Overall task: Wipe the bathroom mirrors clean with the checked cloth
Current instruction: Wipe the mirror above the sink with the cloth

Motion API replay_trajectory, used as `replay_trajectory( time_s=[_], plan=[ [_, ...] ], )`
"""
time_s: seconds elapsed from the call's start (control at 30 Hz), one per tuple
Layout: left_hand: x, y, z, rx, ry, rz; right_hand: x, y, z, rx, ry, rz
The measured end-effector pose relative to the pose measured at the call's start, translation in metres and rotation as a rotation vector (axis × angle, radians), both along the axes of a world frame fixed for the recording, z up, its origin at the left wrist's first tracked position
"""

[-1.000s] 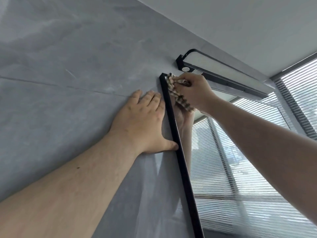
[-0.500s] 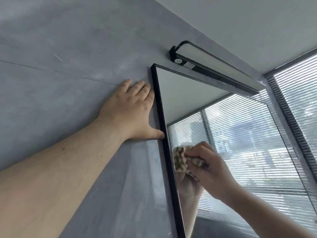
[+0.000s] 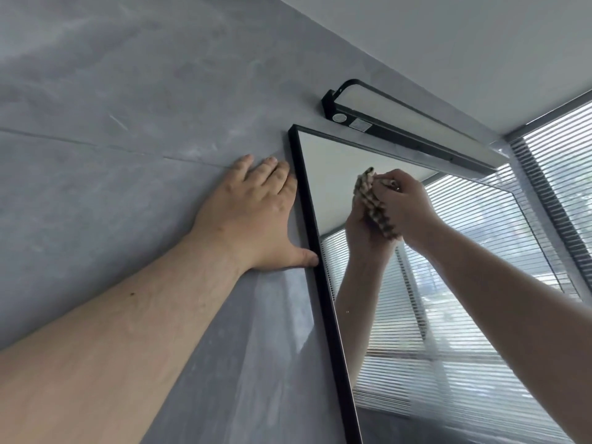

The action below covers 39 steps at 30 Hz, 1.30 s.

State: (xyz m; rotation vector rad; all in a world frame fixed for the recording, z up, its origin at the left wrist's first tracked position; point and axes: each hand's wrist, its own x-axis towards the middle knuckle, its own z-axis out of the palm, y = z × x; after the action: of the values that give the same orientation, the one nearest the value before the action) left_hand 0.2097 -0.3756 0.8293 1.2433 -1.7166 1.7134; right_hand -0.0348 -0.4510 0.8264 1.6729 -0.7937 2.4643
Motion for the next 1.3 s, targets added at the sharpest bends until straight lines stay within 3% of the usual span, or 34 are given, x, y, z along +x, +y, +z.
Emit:
replay_trajectory(
  time_s=[0.1,0.3,0.67,0.8,0.93,1.07,1.3],
  plan=[
    [0.000,0.001,0.000,0.006,0.000,-0.003,0.026,0.017,-0.022,-0.019,0.114,0.070],
    [0.001,0.005,-0.004,0.012,-0.020,-0.047,0.056,0.040,-0.079,0.024,0.267,-0.036],
    [0.000,0.008,-0.043,0.126,-0.096,0.026,0.061,0.044,-0.266,-0.032,0.483,-0.163],
    [-0.001,0.008,-0.059,0.133,-0.076,0.011,0.063,0.049,-0.243,0.045,0.457,-0.197],
    [-0.002,0.008,-0.059,0.130,-0.055,-0.028,0.080,0.055,-0.160,0.100,0.300,-0.105],
    [-0.001,0.004,-0.061,0.101,-0.048,-0.060,0.091,0.061,-0.092,0.111,0.202,-0.170],
    [-0.002,0.002,-0.061,0.070,-0.046,-0.091,0.101,0.063,-0.150,0.165,0.166,-0.130]
  ],
)
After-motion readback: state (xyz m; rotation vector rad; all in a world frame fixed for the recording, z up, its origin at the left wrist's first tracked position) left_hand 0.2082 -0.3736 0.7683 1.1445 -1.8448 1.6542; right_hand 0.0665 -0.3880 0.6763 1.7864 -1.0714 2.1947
